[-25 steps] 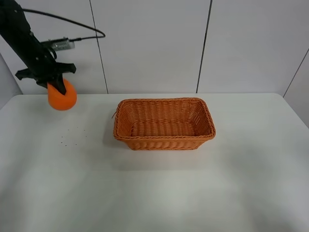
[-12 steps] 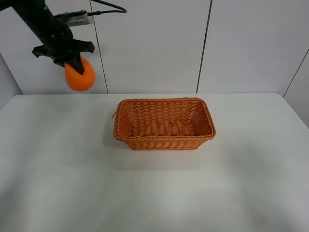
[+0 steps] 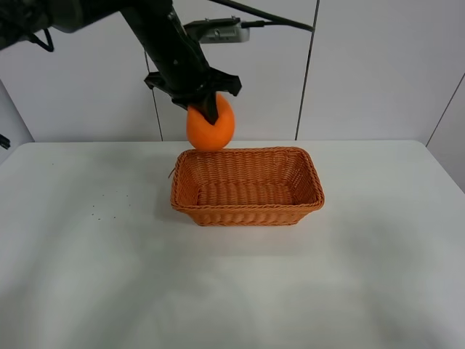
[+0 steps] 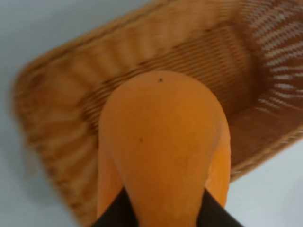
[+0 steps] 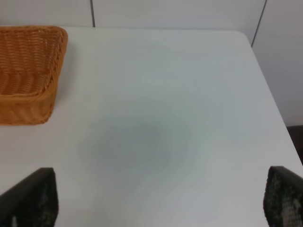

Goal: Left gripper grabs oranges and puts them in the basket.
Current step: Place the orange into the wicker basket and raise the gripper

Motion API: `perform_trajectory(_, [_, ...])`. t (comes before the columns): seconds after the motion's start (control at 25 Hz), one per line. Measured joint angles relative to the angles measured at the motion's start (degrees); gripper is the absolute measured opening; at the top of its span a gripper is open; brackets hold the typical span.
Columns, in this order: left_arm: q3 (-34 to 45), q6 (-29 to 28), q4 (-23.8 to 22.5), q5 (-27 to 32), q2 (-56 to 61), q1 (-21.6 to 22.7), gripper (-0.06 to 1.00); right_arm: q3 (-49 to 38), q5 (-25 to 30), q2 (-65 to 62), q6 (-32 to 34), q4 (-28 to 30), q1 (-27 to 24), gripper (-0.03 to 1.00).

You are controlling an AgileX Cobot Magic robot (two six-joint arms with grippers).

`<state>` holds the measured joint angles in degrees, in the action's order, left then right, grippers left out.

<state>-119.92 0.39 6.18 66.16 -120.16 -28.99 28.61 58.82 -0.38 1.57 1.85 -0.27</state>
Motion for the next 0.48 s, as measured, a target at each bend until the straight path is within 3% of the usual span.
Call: perform_trajectory(0.48, [0.0,0.78,0.06,-10.57,-15.41,-2.62,0.23,0.0,0.0,0.0,0.0,0.0,0.0,0.69])
